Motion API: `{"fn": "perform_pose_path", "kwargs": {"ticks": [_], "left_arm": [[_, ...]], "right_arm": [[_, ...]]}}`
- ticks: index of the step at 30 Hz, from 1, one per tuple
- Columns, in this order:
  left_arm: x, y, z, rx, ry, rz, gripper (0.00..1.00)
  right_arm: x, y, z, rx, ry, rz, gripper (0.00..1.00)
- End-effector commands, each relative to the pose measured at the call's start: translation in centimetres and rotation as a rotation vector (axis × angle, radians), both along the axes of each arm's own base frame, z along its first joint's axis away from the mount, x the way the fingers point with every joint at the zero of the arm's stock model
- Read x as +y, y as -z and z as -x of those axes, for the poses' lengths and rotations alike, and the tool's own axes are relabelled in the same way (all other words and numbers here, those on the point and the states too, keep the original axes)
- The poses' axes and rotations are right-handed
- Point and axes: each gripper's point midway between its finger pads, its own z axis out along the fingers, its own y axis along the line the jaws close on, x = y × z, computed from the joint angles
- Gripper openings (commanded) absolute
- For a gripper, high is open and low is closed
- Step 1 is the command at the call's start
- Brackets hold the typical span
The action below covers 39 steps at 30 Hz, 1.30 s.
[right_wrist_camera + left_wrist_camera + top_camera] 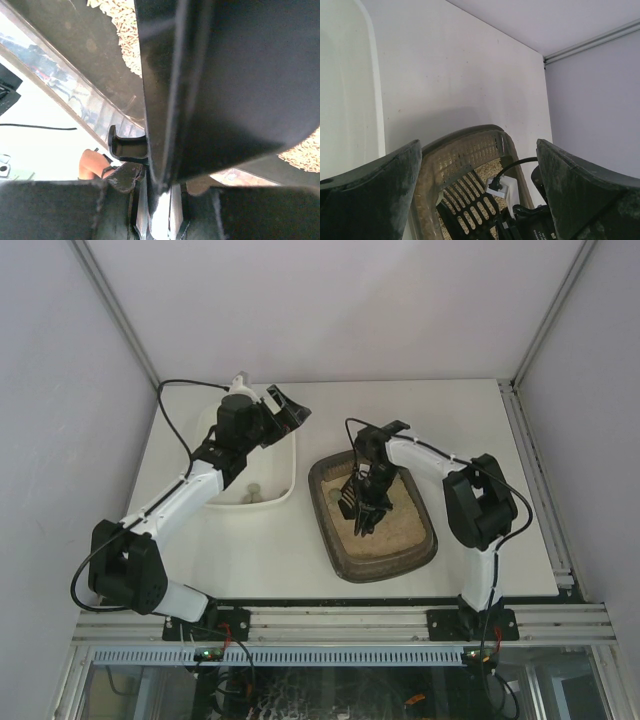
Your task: Clean the litter box
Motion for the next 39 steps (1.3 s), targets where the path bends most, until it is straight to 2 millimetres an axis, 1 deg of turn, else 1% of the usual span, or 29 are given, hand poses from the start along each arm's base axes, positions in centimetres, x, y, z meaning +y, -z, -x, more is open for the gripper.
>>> {"fn": "perform_pose_path", "kwargs": {"ticks": [1,4,6,9,12,15,19,21,23,25,30,35,39], "left_arm": [[-0.1,0.4,-0.1,-0.019,0.015,0.006,1.00],[-0.2,0.4,-0.1,-0.017,0.017,0.012,1.00],[-0.2,0.7,0.0,-0.009,0.018,0.015,1.00],[-0.2,0.9,0.0,-0.003,0.020,0.017,1.00],[-0.2,1.0,0.1,0.001,0.021,0.020,1.00],[-0.1,1.0,0.1,0.001,0.020,0.020,1.00],[0.0,1.1,0.2,0.003,0.021,0.021,1.00],[0.0,1.2,0.2,0.005,0.021,0.020,1.00],[0.1,1.2,0.2,0.005,0.021,0.021,1.00],[0.2,1.3,0.1,0.007,0.020,0.018,1.00],[0.6,1.4,-0.1,0.008,0.013,-0.011,1.00],[1.4,0.6,0.1,-0.003,0.025,-0.089,1.00],[2.0,-0.8,0.7,-0.048,0.048,-0.118,1.00]], "right_arm": [[-0.1,0.7,-1.8,-0.106,-0.011,0.058,0.00],[0.9,0.7,-1.6,-0.095,0.015,0.000,0.00],[2.1,0.7,-1.2,-0.051,0.042,-0.077,0.00],[4.0,0.2,-0.7,0.008,0.074,-0.208,0.00],[5.3,-0.4,-1.2,0.012,0.101,-0.308,0.00],[5.9,-0.7,-1.8,0.008,0.130,-0.370,0.00],[5.5,-0.6,-2.1,0.008,0.169,-0.415,0.00],[5.0,-0.6,-2.0,0.005,0.187,-0.424,0.00],[4.4,-0.6,-1.6,0.005,0.202,-0.421,0.00],[3.8,-1.0,-1.0,0.001,0.213,-0.423,0.00],[2.8,-2.7,0.1,-0.033,0.239,-0.443,0.00],[2.2,-3.6,1.1,-0.051,0.252,-0.466,0.00],[1.9,-4.1,1.7,-0.075,0.252,-0.490,0.00]]}}
